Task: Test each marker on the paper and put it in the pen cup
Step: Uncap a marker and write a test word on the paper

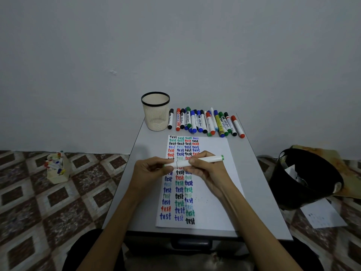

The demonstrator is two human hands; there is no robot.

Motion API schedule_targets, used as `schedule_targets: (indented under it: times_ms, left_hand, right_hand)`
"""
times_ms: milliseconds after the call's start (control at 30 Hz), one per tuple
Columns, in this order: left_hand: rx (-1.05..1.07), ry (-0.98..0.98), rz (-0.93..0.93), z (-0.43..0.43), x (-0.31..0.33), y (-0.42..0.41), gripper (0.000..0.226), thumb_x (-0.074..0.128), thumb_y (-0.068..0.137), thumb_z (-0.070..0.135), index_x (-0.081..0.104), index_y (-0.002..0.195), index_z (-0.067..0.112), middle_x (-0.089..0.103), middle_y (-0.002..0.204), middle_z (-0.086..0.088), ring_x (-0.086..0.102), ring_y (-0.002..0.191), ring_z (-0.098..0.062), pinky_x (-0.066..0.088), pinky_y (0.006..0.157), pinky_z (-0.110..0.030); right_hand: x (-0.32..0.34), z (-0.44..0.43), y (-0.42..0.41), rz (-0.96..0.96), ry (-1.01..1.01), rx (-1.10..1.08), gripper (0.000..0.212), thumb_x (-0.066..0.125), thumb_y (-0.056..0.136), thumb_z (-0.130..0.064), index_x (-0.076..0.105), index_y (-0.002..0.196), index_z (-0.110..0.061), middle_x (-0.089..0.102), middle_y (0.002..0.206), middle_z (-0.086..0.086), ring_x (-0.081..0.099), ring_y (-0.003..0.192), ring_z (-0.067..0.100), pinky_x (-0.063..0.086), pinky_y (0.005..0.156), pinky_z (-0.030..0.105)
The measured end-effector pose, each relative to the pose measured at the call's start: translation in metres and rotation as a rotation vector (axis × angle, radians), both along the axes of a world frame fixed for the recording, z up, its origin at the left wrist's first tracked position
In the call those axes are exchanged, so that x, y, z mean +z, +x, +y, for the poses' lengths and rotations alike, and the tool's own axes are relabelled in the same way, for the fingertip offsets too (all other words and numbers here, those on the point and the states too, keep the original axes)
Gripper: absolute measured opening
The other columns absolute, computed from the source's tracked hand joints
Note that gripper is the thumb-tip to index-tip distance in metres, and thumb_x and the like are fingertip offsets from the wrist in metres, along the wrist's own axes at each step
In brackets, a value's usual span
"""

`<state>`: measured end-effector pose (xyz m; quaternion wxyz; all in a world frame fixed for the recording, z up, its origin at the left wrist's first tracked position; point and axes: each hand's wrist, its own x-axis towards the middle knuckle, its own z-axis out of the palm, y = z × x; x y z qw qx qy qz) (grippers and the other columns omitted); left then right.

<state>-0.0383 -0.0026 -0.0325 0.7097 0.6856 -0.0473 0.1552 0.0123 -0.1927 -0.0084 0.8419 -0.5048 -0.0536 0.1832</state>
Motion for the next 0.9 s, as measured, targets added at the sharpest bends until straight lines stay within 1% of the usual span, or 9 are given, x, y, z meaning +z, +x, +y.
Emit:
schedule_targets:
  times_ms: [200,333,433,500,600,667,733,800,900]
  left_hand:
    - [0.002,0.048,-0.012,-0.003,0.001,0.001,0.023,0.072,0.069,0.0,0.071,0.091,0.0,0.072,0.089,-0.01,0.069,0.086,-0.022,0.055,0.072,-0.024]
    - [0.01,-0.027,-0.004,-0.003,0.004,0.0,0.024,0.07,0.071,0.003,0.07,0.095,0.001,0.073,0.091,-0.011,0.069,0.089,-0.025,0.057,0.072,-0.028]
    - [0.059,-0.04,-0.018,0.0,0.004,0.001,0.025,0.07,0.073,0.002,0.068,0.098,0.0,0.072,0.094,-0.014,0.069,0.091,-0.027,0.058,0.075,-0.033]
    - [0.069,-0.036,-0.024,0.0,0.003,0.002,0.025,0.069,0.074,-0.002,0.067,0.099,-0.002,0.072,0.096,-0.014,0.068,0.093,-0.027,0.057,0.077,-0.032]
    - [0.076,-0.003,-0.047,-0.001,0.0,0.003,0.025,0.07,0.074,0.0,0.067,0.099,-0.001,0.071,0.095,-0.015,0.067,0.092,-0.03,0.057,0.077,-0.032]
    - [0.08,0.036,-0.06,0.0,-0.001,0.004,0.026,0.071,0.074,0.004,0.066,0.1,0.003,0.07,0.093,-0.014,0.067,0.09,-0.031,0.057,0.078,-0.035]
    - [0.101,0.064,-0.071,0.0,-0.001,0.005,0.028,0.071,0.075,0.005,0.066,0.102,0.008,0.07,0.093,-0.009,0.067,0.089,-0.027,0.056,0.077,-0.035]
    - [0.164,0.077,-0.062,-0.001,-0.001,0.006,0.034,0.07,0.076,0.004,0.063,0.109,0.01,0.07,0.099,-0.006,0.068,0.09,-0.019,0.055,0.078,-0.029]
    - [0.368,0.283,0.003,-0.002,-0.006,0.007,0.041,0.069,0.081,0.01,0.058,0.12,0.014,0.064,0.116,-0.001,0.061,0.105,-0.008,0.047,0.088,-0.016]
  right_hand:
    - [0.001,-0.005,0.001,0.029,-0.046,0.047,0.008,0.067,0.078,0.009,0.061,0.081,0.004,0.068,0.091,0.029,0.072,0.078,0.034,0.061,0.065,0.029]
    - [0.017,-0.019,0.009,-0.022,-0.112,0.257,0.009,0.067,0.083,-0.003,0.068,0.09,0.001,0.067,0.103,0.03,0.072,0.084,0.032,0.061,0.067,0.031]
    - [0.03,-0.032,0.018,-0.042,-0.142,0.401,0.042,0.051,0.093,-0.033,0.067,0.107,0.004,0.065,0.113,0.029,0.069,0.095,0.035,0.06,0.073,0.036]
    - [0.037,-0.037,0.024,-0.136,-0.337,0.396,0.046,0.054,0.093,-0.037,0.069,0.105,0.005,0.07,0.105,0.025,0.07,0.089,0.031,0.06,0.07,0.033]
    - [0.037,-0.026,0.028,-0.425,-0.787,0.394,0.021,0.075,0.079,-0.024,0.074,0.092,-0.008,0.074,0.083,0.008,0.065,0.069,0.015,0.053,0.062,0.021]
    - [0.03,-0.01,0.029,-0.565,-0.976,0.437,0.023,0.081,0.074,-0.025,0.074,0.094,-0.016,0.073,0.077,-0.002,0.061,0.065,0.009,0.049,0.061,0.024]
    - [0.024,0.006,0.03,-0.663,-1.103,0.445,0.026,0.081,0.073,-0.03,0.075,0.096,-0.022,0.069,0.072,-0.009,0.054,0.062,0.005,0.043,0.062,0.027]
    - [0.024,0.015,0.033,-0.694,-1.155,0.422,0.023,0.08,0.074,-0.03,0.075,0.095,-0.023,0.065,0.069,-0.011,0.05,0.061,0.006,0.039,0.06,0.026]
    - [0.036,0.021,0.047,-0.677,-1.207,0.343,0.023,0.077,0.077,-0.027,0.073,0.098,-0.018,0.068,0.08,-0.004,0.059,0.068,0.012,0.05,0.063,0.025]
